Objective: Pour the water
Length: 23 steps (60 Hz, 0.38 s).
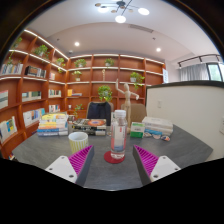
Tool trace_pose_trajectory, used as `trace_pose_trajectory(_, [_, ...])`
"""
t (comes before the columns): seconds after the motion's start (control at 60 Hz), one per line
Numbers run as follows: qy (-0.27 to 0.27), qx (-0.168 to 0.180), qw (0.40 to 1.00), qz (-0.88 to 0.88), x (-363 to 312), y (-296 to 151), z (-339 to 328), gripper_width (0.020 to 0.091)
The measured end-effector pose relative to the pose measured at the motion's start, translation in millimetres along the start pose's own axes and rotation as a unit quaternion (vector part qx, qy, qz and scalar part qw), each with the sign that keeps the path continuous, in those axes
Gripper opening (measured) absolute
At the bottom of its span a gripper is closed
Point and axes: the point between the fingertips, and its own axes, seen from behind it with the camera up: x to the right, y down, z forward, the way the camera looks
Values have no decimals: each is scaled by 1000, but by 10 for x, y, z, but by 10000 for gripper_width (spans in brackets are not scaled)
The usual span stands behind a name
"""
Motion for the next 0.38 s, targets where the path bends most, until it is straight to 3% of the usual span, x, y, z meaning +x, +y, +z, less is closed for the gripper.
trace_pose_trajectory(0.167, [-22, 16, 1000, 10, -171, -150, -206, 839])
trace_pose_trajectory(0.383, [-7, 30, 999, 12, -133, -215, -247, 840])
